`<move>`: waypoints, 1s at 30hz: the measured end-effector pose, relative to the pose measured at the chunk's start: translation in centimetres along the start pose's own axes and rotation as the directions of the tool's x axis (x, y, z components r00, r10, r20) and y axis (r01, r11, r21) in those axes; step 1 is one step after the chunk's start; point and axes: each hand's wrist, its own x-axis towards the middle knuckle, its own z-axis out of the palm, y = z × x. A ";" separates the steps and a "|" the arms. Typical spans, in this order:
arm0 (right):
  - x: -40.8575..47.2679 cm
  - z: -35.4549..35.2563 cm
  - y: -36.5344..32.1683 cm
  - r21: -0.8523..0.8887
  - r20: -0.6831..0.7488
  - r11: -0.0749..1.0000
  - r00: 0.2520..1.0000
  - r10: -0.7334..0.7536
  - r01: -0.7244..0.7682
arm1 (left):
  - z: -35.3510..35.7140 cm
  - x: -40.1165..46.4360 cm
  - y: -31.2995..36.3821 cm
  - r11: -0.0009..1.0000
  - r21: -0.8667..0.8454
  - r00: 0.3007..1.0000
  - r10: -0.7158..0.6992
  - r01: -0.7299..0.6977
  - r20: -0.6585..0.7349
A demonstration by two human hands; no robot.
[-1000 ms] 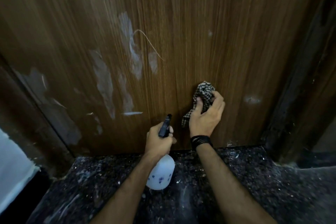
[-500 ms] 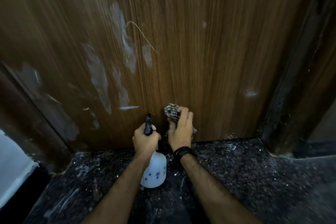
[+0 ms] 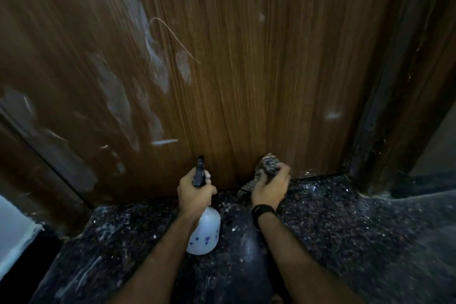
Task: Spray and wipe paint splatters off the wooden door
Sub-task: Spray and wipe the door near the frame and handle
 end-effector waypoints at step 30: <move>-1.7 2.4 -13.7 0.165 0.202 0.854 0.831 -0.519 0.493 | -5.4 -1.3 8.9 0.965 0.076 0.965 0.245 -0.252 0.098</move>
